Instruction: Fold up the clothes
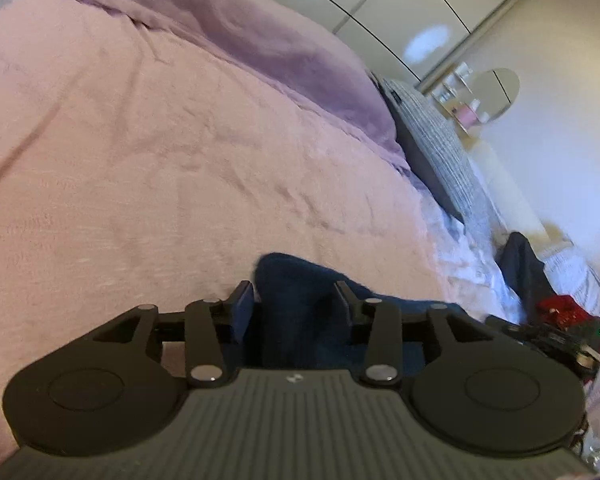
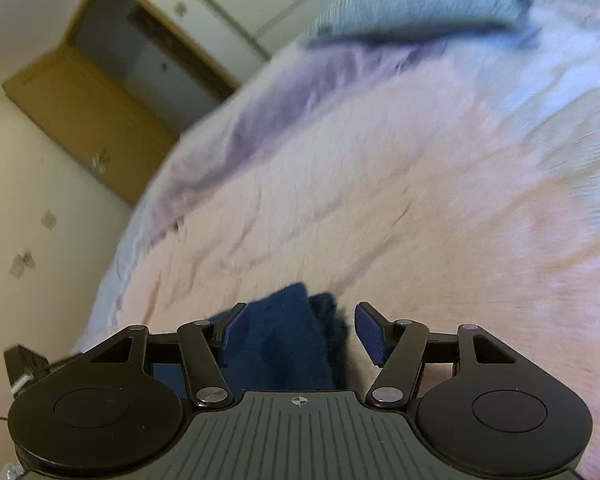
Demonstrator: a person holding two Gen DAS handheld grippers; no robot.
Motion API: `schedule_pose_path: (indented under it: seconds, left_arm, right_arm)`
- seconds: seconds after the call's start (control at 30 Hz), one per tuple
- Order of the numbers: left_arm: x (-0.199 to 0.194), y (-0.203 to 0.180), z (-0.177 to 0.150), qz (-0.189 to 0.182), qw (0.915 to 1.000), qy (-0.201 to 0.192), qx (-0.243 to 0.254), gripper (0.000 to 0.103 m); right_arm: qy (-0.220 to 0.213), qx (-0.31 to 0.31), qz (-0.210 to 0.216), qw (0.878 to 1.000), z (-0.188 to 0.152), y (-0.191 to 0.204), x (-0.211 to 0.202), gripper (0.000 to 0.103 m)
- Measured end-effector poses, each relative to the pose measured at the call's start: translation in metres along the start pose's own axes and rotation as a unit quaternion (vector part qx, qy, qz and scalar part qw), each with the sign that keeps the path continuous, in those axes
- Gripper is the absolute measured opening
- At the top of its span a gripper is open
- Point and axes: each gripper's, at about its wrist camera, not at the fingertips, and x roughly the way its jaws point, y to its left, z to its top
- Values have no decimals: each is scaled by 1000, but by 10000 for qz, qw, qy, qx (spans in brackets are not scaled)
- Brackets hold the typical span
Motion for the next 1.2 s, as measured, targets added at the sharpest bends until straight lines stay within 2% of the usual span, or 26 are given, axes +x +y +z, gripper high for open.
schedule_pose_path:
  seconds: [0.03, 0.07, 0.13, 0.2, 0.3, 0.4, 0.43, 0.47, 0.5, 0.53, 0.63, 0.73, 0.8, 0.87, 0.93, 1.0, 1.03, 1.07, 1.13, 1.2]
  left_arm:
    - [4, -3, 0, 28, 10000, -10, 83, 7]
    - [4, -4, 0, 88, 9998, -111, 159, 7]
    - [-3, 2, -1, 47, 9992, -391, 75, 7]
    - [-4, 13, -3, 42, 9990, -438, -73, 8]
    - [11, 17, -16, 317, 9994, -151, 69, 10]
    - [11, 4, -17, 597, 9974, -86, 399, 16]
    - [7, -1, -14, 655, 9970, -85, 411, 18]
    - [-3, -5, -13, 773, 9959, -153, 446, 19]
    - [-13, -10, -12, 904, 9944, -236, 486, 20]
    - [-24, -15, -11, 1035, 9927, -320, 526, 20]
    - [-64, -41, -21, 1196, 9869, -679, 843, 20]
    - [-100, -78, -47, 993, 9838, -832, 1236, 20]
    - [-113, -107, -73, 817, 9802, -828, 1600, 20]
    - [-110, -131, -96, 633, 9770, -779, 1882, 21]
    - [-97, -143, -114, 755, 9724, -703, 2094, 21]
    - [-77, -140, -133, 1245, 9648, -609, 2235, 21]
    - [-66, -131, -142, 1458, 9623, -535, 2233, 21]
    - [-56, -120, -151, 1600, 9620, -438, 2171, 20]
    - [-50, -102, -160, 1578, 9671, -504, 1932, 18]
    - [-53, -103, -157, 1616, 9668, -498, 1917, 18]
  right_arm:
    - [69, -216, -92, 9997, 0, 5, 9, 34]
    - [73, -462, -199, 9987, -2, 10, 15, 4]
    - [-150, -564, -416, 9974, -5, 11, 16, 3]
    - [-418, -512, -607, 9960, -10, 7, 14, 3]
    - [-249, -324, -954, 9946, -25, -4, 28, 3]
    - [-218, -257, -941, 9950, -24, -5, 27, 5]
    - [-210, -217, -923, 9953, -21, -4, 21, 14]
    - [-261, -211, -936, 9950, -19, -2, 13, 32]
    - [-446, -279, -1017, 9934, -19, 5, -2, 41]
    - [-630, -346, -1097, 9914, -19, 11, -16, 45]
    - [-1231, -672, -1306, 9815, -30, 31, -67, 45]
    - [-1622, -1175, -1453, 9689, -68, 56, -111, 44]
    - [-1701, -1428, -1487, 9636, -99, 73, -122, 44]
    - [-1728, -1692, -1604, 9570, -126, 89, -116, 44]
    - [-1734, -1939, -1722, 9501, -152, 102, -109, 44]
    - [-1627, -2115, -1903, 9448, -170, 103, -88, 44]
    - [-1547, -2223, -2137, 9386, -179, 101, -75, 44]
    - [-1453, -2265, -2324, 9347, -186, 95, -64, 44]
    - [-1296, -2147, -2329, 9396, -194, 81, -52, 44]
    - [-1271, -2184, -2275, 9404, -196, 80, -55, 44]
